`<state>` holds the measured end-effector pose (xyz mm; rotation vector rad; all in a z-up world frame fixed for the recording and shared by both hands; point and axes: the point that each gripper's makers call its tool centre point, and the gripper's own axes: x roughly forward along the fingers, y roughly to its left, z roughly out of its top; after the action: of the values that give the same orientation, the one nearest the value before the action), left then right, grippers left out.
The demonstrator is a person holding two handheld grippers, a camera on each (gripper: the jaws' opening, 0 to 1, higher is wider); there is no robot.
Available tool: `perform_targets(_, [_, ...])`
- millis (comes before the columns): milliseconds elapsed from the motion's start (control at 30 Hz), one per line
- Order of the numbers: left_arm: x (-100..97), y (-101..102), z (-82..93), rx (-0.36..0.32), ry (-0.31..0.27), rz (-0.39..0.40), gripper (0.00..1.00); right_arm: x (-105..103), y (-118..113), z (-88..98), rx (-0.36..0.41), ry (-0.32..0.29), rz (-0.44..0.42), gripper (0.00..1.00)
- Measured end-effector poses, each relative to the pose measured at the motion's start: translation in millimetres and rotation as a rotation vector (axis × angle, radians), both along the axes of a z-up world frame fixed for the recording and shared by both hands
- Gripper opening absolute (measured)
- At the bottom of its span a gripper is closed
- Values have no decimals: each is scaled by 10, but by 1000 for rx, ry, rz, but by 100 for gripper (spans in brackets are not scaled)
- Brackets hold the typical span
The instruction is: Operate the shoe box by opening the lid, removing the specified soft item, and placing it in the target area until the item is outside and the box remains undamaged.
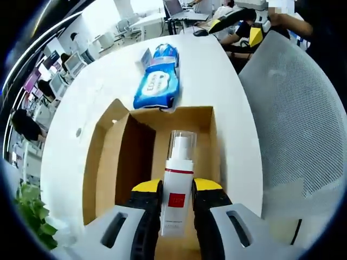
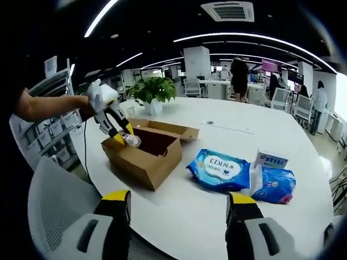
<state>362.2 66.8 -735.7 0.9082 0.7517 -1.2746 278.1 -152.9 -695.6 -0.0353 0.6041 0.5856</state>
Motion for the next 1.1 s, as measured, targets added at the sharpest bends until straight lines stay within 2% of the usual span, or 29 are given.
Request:
perform_targets(167, [-30,-183,105,-42,-33,-32,20,6,90,20,46,15,0,56])
perform_targets(367, [-93,-380,205,-87,-63,-68,20,75,169,107,168,29,-50,50])
perform_targets(500, [-143,-491,243,-109,-69,-86,20,97,210,125,210,37,-62,47])
perform_targets(833, [-277,-738,305,-152,-78,-133,20,104,345,76,246,72,-53,40])
perform_targets(1000, [-362,-863,330,-173,-77,-157,20,112,462,109,326,97,-52,35])
perform_targets(1100, [-419,-939,344,-188,-80,-174,20,118,518,124,347,103,-45,35])
